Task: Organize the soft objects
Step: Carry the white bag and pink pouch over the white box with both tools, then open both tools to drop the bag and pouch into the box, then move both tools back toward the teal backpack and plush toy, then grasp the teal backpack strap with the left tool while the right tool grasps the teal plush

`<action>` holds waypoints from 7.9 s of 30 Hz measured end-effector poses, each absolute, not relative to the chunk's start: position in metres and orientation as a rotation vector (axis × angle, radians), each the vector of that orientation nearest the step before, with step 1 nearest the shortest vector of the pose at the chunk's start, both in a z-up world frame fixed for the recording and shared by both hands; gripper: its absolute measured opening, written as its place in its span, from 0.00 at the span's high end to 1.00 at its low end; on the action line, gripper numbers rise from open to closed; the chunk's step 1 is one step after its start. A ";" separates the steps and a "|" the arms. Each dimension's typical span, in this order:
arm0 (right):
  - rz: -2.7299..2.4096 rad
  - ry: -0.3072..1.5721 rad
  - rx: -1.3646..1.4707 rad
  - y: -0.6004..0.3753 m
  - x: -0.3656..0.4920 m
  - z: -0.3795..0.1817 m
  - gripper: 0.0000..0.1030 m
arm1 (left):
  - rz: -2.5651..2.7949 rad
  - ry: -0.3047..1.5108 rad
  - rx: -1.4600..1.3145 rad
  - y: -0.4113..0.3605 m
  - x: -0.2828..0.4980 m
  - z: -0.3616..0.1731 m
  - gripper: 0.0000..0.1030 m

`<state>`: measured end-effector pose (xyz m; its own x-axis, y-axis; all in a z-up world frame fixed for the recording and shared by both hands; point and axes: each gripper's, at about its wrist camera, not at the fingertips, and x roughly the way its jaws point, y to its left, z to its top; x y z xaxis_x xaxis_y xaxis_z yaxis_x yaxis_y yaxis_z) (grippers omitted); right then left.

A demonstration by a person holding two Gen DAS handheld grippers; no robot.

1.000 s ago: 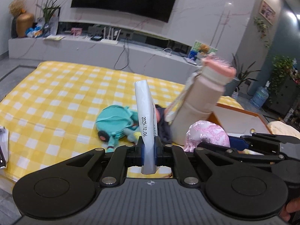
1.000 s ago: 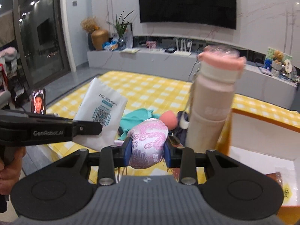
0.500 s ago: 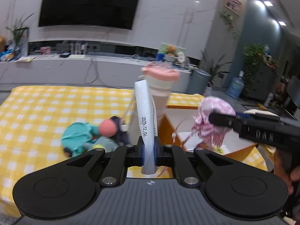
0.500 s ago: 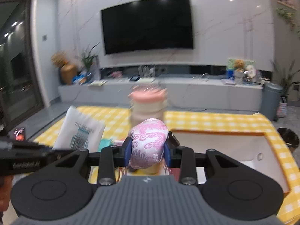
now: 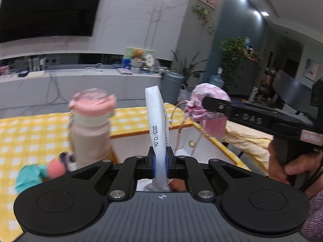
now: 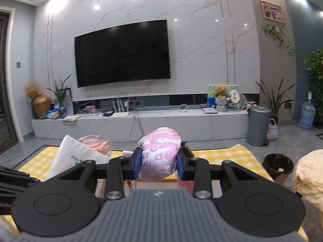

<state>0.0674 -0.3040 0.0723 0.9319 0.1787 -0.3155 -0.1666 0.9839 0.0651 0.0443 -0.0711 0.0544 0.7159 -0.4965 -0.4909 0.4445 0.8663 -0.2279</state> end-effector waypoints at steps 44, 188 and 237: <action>0.079 0.984 -0.248 -0.355 0.252 -0.084 0.59 | -0.425 0.992 0.181 -0.190 0.208 -0.073 0.76; 0.542 0.807 -0.401 -0.065 0.099 -0.114 0.64 | -0.139 1.003 -0.103 0.063 0.046 -0.091 0.94; 0.593 0.811 -0.095 -0.114 0.099 -0.070 0.64 | 0.034 0.774 0.220 0.019 0.041 -0.066 0.84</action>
